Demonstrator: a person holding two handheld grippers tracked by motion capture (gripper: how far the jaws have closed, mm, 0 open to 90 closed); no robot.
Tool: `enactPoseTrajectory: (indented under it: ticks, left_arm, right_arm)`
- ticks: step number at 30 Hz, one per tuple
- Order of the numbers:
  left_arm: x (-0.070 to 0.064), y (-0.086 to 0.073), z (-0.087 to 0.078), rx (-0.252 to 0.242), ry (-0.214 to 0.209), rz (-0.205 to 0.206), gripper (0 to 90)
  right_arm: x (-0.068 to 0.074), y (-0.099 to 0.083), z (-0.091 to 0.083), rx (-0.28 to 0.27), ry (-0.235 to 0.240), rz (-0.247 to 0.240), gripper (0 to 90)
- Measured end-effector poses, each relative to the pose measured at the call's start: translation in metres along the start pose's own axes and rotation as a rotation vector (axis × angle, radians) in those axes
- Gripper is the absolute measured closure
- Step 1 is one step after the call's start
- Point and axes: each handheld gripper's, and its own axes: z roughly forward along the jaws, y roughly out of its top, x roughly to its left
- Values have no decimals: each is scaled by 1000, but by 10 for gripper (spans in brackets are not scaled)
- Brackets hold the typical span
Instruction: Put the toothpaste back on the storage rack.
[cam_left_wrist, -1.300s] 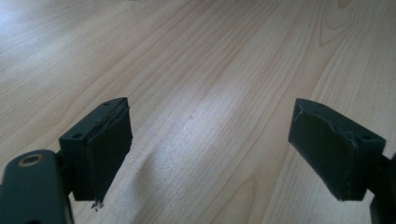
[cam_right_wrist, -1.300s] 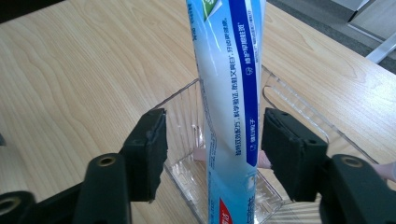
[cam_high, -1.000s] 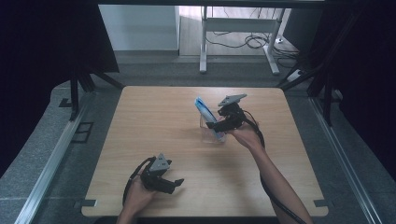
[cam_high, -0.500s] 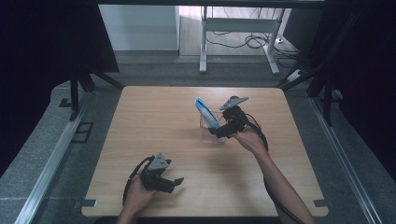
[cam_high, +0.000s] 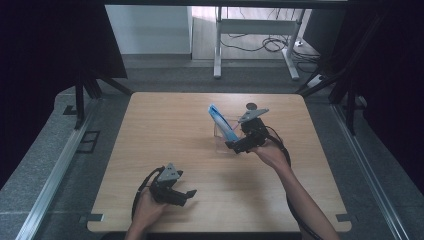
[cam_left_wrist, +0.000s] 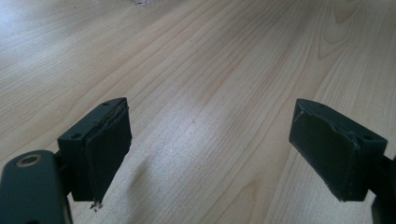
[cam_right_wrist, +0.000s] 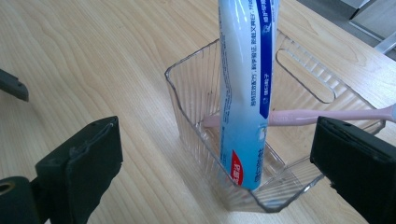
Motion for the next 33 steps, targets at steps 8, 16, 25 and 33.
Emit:
enactPoseTrajectory:
  ticks: [8, 16, 25, 33]
  left_arm:
    - [1, 0, 0, 6, -2, -3, 132]
    - [2, -1, -1, 2, -3, -13, 132]
    - [3, -1, -3, -7, -1, -17, 132]
    - [4, -2, -3, -9, -2, -20, 133]
  right_arm:
    - [4, -7, -6, 0, -4, -8, 24]
    - [9, -16, -13, -14, -4, -5, 27]
    - [13, -28, -20, -17, -7, 1, 29]
    - [13, -38, -31, -18, -14, 10, 24]
